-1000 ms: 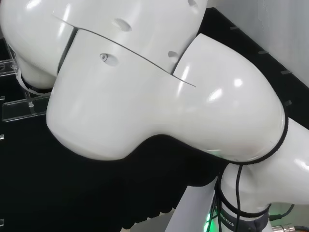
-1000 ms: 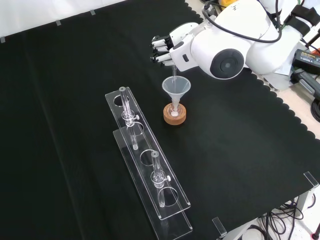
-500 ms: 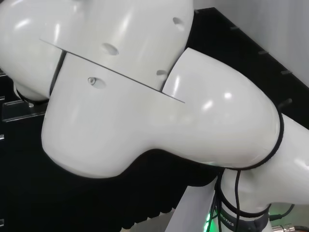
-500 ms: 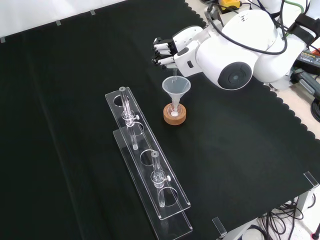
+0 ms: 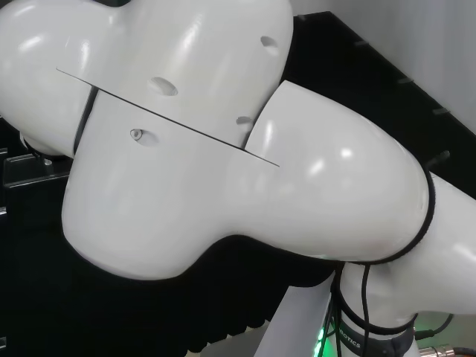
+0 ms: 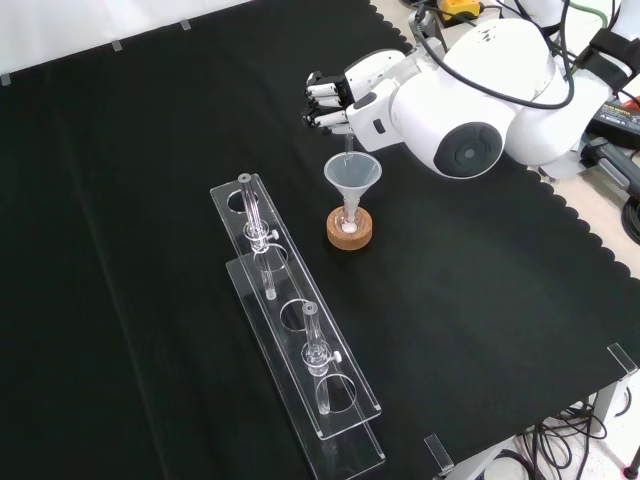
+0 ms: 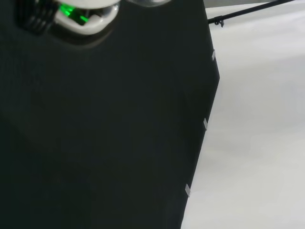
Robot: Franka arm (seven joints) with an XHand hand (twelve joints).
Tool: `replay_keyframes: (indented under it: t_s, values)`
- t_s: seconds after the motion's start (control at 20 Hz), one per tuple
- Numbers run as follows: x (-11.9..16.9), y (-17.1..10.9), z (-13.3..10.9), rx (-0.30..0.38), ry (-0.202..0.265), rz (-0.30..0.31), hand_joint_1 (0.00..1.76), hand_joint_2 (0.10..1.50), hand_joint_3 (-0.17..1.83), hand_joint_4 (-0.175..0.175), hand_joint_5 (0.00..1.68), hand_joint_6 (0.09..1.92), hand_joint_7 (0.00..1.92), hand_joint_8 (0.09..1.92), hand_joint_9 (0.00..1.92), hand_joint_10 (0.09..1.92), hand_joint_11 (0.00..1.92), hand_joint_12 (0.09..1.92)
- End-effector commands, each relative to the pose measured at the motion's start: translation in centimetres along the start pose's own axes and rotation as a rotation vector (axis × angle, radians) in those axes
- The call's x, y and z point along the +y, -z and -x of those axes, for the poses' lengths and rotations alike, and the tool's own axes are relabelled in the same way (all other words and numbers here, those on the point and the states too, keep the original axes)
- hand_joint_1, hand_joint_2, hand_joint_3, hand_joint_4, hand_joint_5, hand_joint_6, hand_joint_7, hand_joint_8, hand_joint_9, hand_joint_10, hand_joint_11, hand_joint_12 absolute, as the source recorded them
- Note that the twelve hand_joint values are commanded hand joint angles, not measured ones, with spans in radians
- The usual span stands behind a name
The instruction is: Pour all the NaCl from the weighing funnel into the round-bottom flask.
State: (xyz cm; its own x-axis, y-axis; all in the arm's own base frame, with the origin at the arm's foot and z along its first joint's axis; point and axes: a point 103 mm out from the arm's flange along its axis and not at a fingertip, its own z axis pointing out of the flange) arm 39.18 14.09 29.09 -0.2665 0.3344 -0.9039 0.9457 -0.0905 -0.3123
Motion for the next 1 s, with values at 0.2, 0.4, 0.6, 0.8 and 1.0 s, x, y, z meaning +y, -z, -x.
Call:
replay_keyframes:
  t_s: [0.2,0.4,0.6,0.8,1.0]
  values:
    - [-0.1,-0.4,0.2,0.027,-0.003,0.003,1.10,0.67,0.70,0.175,1.20,0.83,0.58,0.65,0.98,0.28,0.86,1.00]
    - [0.0,-1.0,0.6,0.073,-0.003,0.004,1.10,0.67,0.70,0.175,1.20,0.83,0.58,0.65,0.98,0.28,0.86,1.00]
    - [0.2,-1.8,1.4,0.236,0.003,0.005,1.10,0.67,0.70,0.175,1.20,0.83,0.58,0.65,0.98,0.28,0.86,1.00]
    - [0.5,-3.0,2.4,0.480,0.017,0.007,1.10,0.67,0.70,0.175,1.20,0.83,0.58,0.65,0.98,0.28,0.85,1.00]
    - [0.8,-4.3,3.5,0.668,0.016,0.024,1.10,0.67,0.70,0.175,1.20,0.83,0.58,0.65,0.98,0.28,0.85,1.00]
